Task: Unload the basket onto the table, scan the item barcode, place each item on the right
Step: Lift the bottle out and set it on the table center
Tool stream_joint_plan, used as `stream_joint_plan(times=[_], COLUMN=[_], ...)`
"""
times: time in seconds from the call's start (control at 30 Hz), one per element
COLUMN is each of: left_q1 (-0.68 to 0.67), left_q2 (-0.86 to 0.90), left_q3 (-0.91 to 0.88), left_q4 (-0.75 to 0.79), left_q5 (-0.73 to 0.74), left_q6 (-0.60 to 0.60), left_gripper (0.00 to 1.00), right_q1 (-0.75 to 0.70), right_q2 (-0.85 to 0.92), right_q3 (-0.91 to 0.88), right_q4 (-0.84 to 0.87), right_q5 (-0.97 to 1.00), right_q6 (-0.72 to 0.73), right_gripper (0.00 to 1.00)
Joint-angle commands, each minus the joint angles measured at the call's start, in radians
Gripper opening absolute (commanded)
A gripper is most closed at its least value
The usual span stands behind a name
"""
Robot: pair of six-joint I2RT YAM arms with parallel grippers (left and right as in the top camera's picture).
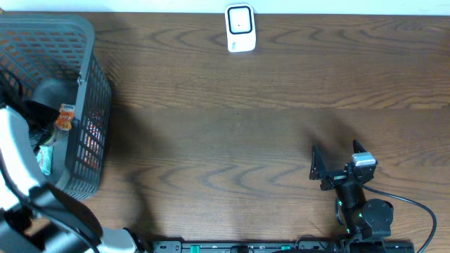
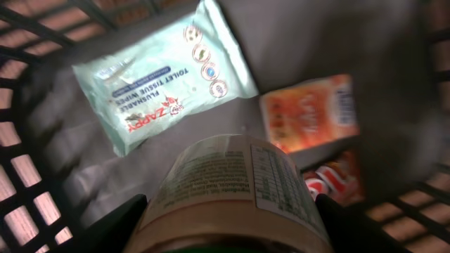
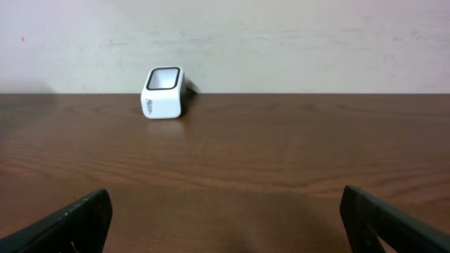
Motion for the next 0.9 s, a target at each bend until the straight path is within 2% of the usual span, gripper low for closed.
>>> stream_joint_plan(times=[0.0,0.17,0.33,0.47,0.6,0.7,0.87], left_q1=[0.002,0.002,-0.013,-0.104,-0.28,-0.441,-0.749], left_q2=[-0.111,-0.307,-0.488,-0.592,-0.622,-0.6,-0.495], left_q3=[0.01,0.012,0.012,0.012,0.012,0.003,-0.04], left_q4=[-0.002,0.042,0.16,0.238,0.254,0.227,0.194], left_q5=[0.042,0.17,0.368,0.431,0.416,0.341,0.075], left_q6=[-0.002,-0.002,-0.036,-0.122,-0.161,-0.207,-0.319], left_gripper=[0.68,0.69,0.68,0.68,0.69,0.69,0.69], right_q1=[0.007,0.007,0.007,0.007,0.007,0.007,0.007], right_q2=[-0.004,-0.004,-0.004,-0.004,-0.004,-0.004,-0.004], right_q3=[-0.003,-0.003,-0.003,-0.003,-0.003,-0.003,-0.003], right_q4=[-0.002,-0.002,-0.002,-0.002,-0.002,-0.002,-0.001], right_q5=[0.005,0.005,0.005,0.005,0.005,0.005,0.005], right_q6=[-0.01,-0.01,-0.01,-0.01,-0.01,-0.01,-0.01], right_gripper=[0.99,0.99,0.99,0.99,0.99,0.99,0.99])
